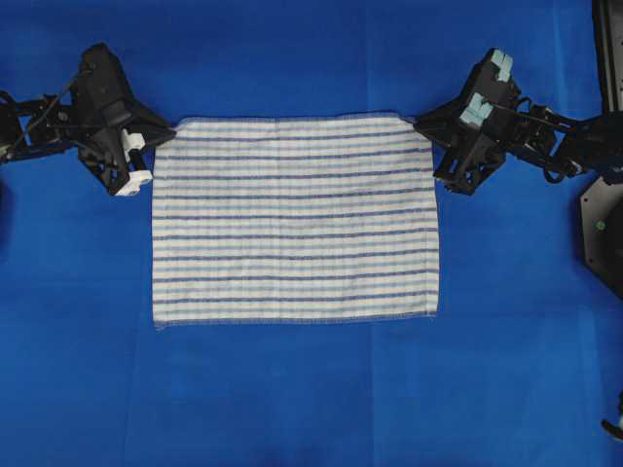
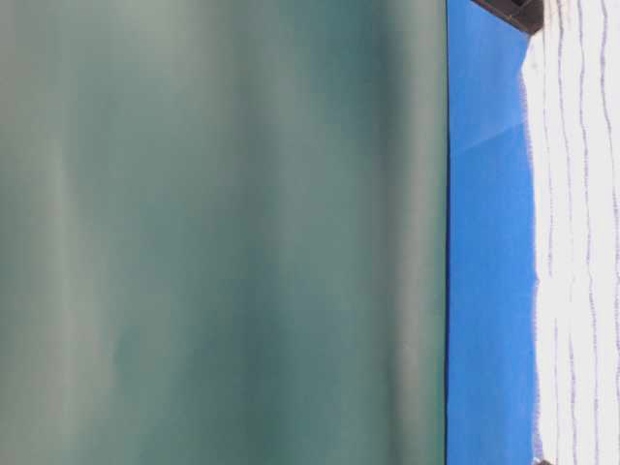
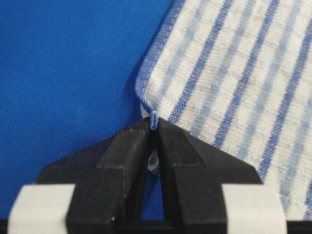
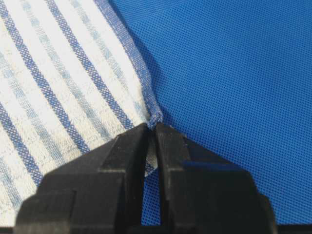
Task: Fold the blue towel.
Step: 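Pull both top corners down toward the bottom edge and release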
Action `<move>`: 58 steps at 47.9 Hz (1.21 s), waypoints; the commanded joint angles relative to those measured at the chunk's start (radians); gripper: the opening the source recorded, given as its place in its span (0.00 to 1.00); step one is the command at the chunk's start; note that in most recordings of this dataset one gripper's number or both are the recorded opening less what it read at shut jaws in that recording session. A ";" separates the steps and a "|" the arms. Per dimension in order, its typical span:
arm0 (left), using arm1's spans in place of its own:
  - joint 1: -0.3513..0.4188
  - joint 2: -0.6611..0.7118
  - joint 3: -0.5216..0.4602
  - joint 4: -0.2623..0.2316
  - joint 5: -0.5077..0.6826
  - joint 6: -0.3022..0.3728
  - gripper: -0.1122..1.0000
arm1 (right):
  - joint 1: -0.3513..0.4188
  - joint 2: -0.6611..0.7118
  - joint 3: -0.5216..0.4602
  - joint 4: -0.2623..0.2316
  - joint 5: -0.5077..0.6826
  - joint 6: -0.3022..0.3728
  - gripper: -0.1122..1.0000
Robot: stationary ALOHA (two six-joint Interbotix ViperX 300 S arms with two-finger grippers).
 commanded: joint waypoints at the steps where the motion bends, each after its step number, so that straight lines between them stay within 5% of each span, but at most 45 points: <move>1: -0.015 -0.040 -0.012 0.000 0.005 0.009 0.14 | 0.003 -0.028 -0.008 0.002 -0.002 0.000 0.10; 30: -0.133 -0.417 -0.008 0.003 0.264 0.005 0.14 | 0.107 -0.365 0.040 0.006 0.161 0.002 0.09; 45: -0.288 -0.442 -0.011 0.000 0.261 -0.008 0.14 | 0.265 -0.511 0.072 0.074 0.229 0.002 0.09; 58: -0.379 -0.439 -0.008 0.000 0.255 -0.058 0.14 | 0.397 -0.502 0.074 0.163 0.229 0.002 0.09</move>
